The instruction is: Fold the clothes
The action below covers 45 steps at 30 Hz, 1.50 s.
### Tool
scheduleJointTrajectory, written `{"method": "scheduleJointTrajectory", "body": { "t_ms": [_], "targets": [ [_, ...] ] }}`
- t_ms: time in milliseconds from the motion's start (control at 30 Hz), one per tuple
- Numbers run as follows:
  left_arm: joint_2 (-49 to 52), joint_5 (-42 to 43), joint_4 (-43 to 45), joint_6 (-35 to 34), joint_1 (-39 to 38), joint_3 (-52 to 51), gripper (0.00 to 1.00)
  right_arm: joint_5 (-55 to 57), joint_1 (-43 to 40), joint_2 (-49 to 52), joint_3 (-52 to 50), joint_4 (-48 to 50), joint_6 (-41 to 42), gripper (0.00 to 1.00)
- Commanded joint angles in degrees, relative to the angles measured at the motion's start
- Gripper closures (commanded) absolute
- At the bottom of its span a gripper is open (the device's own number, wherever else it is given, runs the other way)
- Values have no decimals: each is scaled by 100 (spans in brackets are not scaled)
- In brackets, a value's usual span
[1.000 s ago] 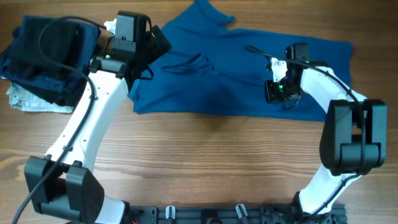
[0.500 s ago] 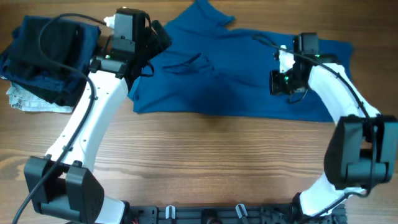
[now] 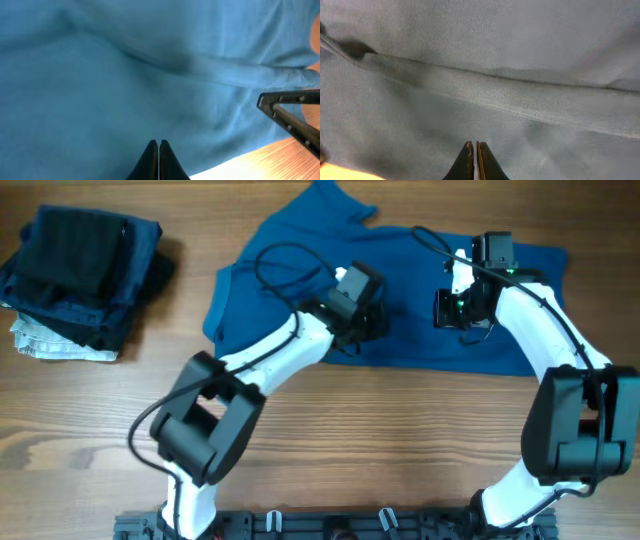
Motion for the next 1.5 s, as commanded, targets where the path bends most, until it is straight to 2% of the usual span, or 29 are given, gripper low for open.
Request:
{"method": "scheduleJointTrajectory", "body": {
  "t_ms": [0,200,800,1100,1467],
  "targets": [
    [494,-48,267,-70,-142,-24,96,-400,-22,238,-90,92,-136,96],
    [772,-365,109,-66,-173,-31,96,-396,-9,278,-208,177,-118,96],
    [804,-363,66,-66,-221,-35,96,-299,24,691,-516,1102,-101,96],
    [804,-363,66,-42,-221,-35,96,-114,22,1032,-514,1685,197,96],
    [804,-367,-24,0,-221,-35,96,-42,-164,1012,-129,1353,188,96]
  ]
}}
